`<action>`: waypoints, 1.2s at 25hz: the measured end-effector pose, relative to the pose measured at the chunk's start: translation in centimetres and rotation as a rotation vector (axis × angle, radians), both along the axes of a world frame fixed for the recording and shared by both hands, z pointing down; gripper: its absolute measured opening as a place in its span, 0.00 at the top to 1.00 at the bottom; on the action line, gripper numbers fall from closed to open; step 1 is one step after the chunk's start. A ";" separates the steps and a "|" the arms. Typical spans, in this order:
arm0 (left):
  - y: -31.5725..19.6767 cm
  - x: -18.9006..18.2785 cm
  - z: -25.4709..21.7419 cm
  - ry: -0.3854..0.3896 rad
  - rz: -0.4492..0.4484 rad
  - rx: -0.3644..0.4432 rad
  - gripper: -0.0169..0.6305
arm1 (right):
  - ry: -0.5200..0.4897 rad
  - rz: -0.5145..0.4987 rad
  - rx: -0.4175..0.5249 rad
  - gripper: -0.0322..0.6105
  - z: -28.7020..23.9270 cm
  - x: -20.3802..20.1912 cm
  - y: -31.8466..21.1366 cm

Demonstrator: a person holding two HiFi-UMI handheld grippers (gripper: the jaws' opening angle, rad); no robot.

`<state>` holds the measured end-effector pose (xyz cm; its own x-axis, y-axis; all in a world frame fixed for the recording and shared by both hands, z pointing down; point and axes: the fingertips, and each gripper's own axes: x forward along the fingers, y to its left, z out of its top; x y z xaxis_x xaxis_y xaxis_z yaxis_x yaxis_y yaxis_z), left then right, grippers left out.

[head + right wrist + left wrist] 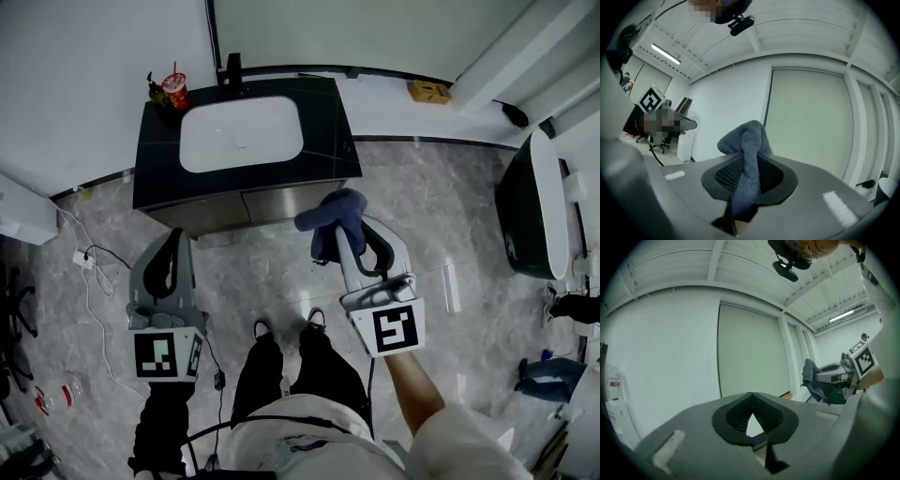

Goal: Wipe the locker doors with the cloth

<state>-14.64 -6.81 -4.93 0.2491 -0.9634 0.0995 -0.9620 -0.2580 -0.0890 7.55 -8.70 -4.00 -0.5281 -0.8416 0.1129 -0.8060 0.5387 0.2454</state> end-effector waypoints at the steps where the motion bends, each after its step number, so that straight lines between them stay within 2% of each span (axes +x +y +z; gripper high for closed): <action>1: 0.4 0.2 -1.0 0.001 -0.001 0.009 0.97 | -0.014 0.004 0.001 0.84 -0.9 0.2 0.7; 8: 3.8 2.9 -5.1 -0.005 -0.059 0.055 0.97 | -0.110 0.018 -0.019 0.84 -4.9 4.1 4.3; 13: 6.6 4.4 -5.4 0.015 -0.126 0.060 0.97 | -0.114 -0.015 0.021 0.84 -6.4 7.0 6.2; 18: 9.2 3.7 -6.7 0.028 -0.164 0.090 0.97 | -0.143 -0.029 0.032 0.84 -7.5 6.4 8.1; 25: 11.1 2.8 -9.6 0.017 -0.160 0.154 0.97 | -0.168 -0.002 0.039 0.84 -9.6 5.3 9.8; 30: 11.5 2.1 -10.7 0.015 -0.158 0.177 0.97 | -0.181 -0.012 0.087 0.84 -10.6 4.5 10.7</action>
